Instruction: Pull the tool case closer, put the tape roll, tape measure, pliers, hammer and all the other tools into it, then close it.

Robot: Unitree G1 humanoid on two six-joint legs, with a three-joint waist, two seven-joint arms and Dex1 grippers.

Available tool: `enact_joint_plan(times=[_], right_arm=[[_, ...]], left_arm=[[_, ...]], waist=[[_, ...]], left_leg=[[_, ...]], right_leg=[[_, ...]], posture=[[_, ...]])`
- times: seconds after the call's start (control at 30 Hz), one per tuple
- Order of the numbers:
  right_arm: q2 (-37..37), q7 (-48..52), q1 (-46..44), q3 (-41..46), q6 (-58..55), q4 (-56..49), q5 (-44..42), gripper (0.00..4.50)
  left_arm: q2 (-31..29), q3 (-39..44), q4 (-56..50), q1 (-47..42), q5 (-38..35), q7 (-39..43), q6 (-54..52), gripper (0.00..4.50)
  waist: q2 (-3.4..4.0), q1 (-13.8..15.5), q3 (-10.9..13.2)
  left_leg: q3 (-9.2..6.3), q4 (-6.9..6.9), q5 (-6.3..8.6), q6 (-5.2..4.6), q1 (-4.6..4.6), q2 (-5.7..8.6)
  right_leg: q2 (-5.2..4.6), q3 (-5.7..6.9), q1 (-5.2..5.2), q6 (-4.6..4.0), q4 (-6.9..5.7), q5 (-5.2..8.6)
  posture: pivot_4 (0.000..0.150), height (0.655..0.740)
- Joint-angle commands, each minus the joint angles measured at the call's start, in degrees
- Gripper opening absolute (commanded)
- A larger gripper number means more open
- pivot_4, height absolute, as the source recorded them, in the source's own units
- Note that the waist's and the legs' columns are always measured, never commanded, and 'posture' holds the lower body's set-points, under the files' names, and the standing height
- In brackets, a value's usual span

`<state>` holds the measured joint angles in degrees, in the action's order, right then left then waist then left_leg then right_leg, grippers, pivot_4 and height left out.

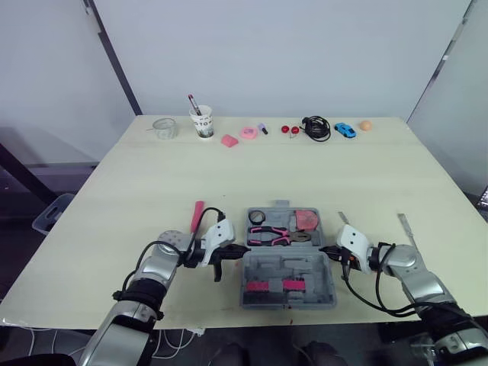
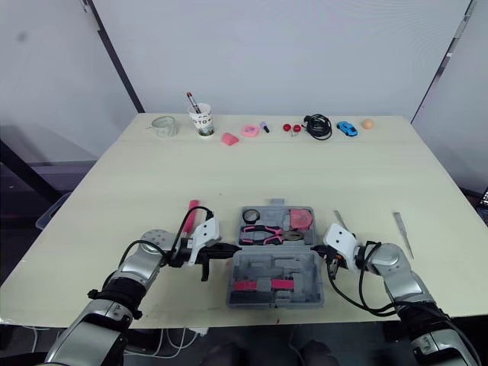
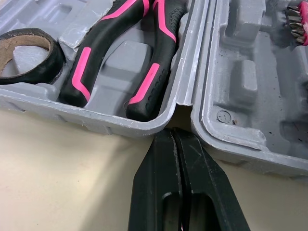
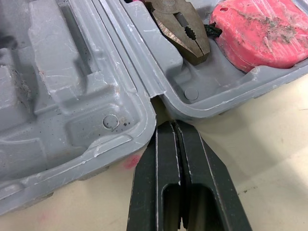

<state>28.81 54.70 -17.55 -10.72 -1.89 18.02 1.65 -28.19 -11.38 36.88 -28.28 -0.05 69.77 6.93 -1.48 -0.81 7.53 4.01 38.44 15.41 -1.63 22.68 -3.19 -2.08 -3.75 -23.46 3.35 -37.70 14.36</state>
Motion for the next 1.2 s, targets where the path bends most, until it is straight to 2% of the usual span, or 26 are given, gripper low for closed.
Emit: enact_joint_plan(times=[0.03,0.67,0.97,1.2], right_arm=[[-0.2,1.0,0.1,0.0,0.4,-3.5,-1.9,0.0],[1.0,-0.1,1.1,1.5,0.8,-3.7,-1.9,0.0],[3.7,-1.2,3.8,4.5,0.4,-6.7,-4.3,0.0],[4.0,-4.3,8.1,9.7,-1.1,-13.8,-8.6,0.0]], left_arm=[[0.3,-2.3,1.6,1.6,1.9,-0.2,-0.4,0.05],[-0.8,-1.8,1.4,2.3,1.8,-0.3,0.3,0.05],[-3.8,0.0,-4.7,5.5,-0.2,-0.1,-1.4,0.05],[-6.1,4.9,-15.5,10.1,-6.5,-1.3,-5.3,0.05]], waist=[[0.0,0.0,0.0],[0.01,0.0,0.0],[0.01,-0.2,0.0],[0.02,-0.1,0.0]], left_leg=[[0.0,0.0,0.0,0.0,0.0,0.0],[0.0,0.0,0.0,0.0,-0.01,0.0],[0.0,-0.05,0.0,0.0,-0.01,-0.04],[0.01,-0.07,0.0,0.0,-0.01,-0.09]], right_leg=[[0.0,0.0,0.0,0.0,0.0,0.0],[0.0,0.0,0.0,0.0,0.0,0.0],[0.02,-0.01,-0.01,-0.01,0.01,0.0],[0.04,-0.02,-0.03,-0.01,0.01,0.01]], posture=[[0.15,0.74],[0.15,0.74],[0.15,0.74],[0.15,0.74]])
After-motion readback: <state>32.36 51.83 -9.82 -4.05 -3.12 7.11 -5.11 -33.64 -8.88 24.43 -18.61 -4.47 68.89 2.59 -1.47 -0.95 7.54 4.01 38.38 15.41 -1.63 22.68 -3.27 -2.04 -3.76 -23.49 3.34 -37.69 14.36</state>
